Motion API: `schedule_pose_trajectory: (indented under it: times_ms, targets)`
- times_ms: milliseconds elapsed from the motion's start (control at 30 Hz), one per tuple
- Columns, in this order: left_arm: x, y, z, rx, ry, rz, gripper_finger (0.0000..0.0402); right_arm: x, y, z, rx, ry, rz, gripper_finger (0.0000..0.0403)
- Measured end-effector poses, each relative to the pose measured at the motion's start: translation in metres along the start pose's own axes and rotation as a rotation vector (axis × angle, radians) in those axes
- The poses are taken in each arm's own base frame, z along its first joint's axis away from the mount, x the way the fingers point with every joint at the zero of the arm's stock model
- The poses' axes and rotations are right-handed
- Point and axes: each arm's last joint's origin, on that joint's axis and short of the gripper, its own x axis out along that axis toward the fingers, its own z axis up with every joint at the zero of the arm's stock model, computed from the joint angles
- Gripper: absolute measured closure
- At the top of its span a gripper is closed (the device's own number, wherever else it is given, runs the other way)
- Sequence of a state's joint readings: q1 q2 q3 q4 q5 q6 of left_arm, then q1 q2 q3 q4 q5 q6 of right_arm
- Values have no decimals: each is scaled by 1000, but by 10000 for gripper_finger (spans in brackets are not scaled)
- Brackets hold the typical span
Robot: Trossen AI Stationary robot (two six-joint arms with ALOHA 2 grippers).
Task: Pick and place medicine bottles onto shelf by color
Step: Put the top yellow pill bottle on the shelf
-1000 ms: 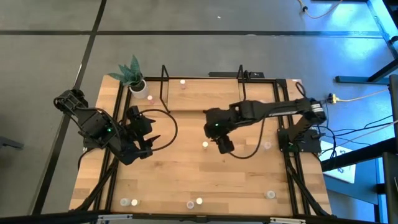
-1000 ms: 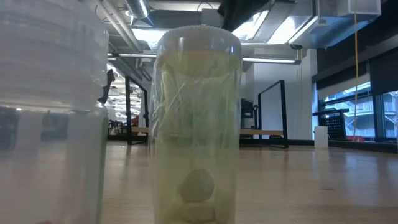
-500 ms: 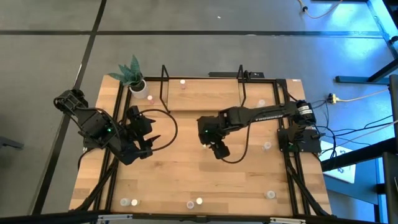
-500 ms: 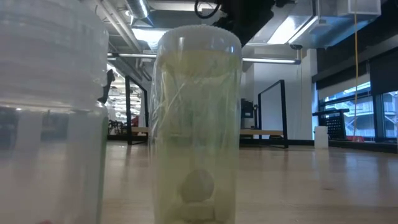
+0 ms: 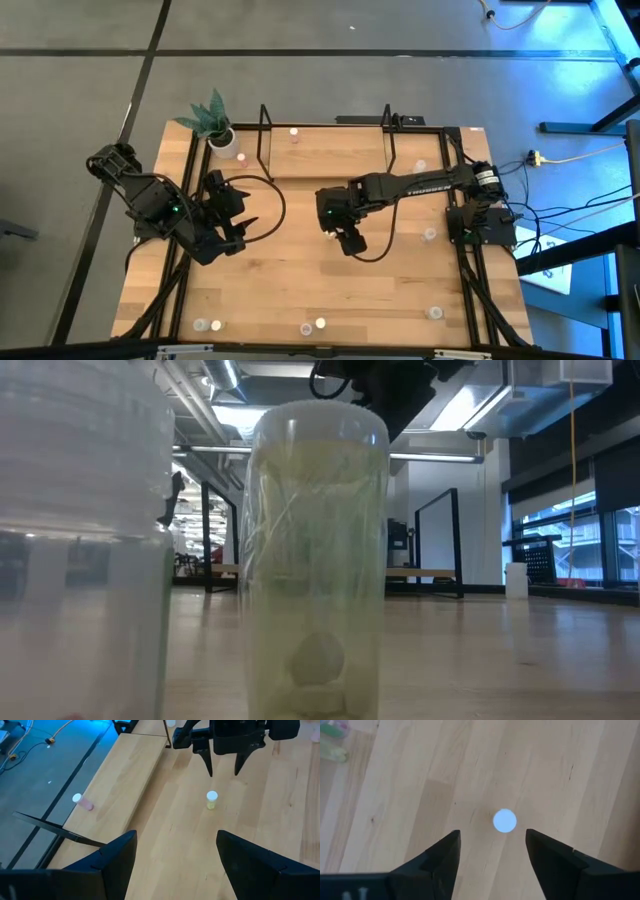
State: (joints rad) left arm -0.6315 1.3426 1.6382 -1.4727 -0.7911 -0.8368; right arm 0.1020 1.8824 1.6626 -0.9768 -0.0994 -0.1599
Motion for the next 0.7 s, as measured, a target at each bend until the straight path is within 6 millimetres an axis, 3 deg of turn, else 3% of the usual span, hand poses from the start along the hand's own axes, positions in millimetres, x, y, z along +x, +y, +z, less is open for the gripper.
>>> schedule_pose_trajectory:
  times_ms: [233, 700]
  targets:
    - [0, 0, 0, -1, 0, 0, 134, 1, 0, 1, -19, -9, -2, 131]
    - [0, 0, 0, -7, -4, -4, 134, 35, -4, 5, -152, 27, 6, 127]
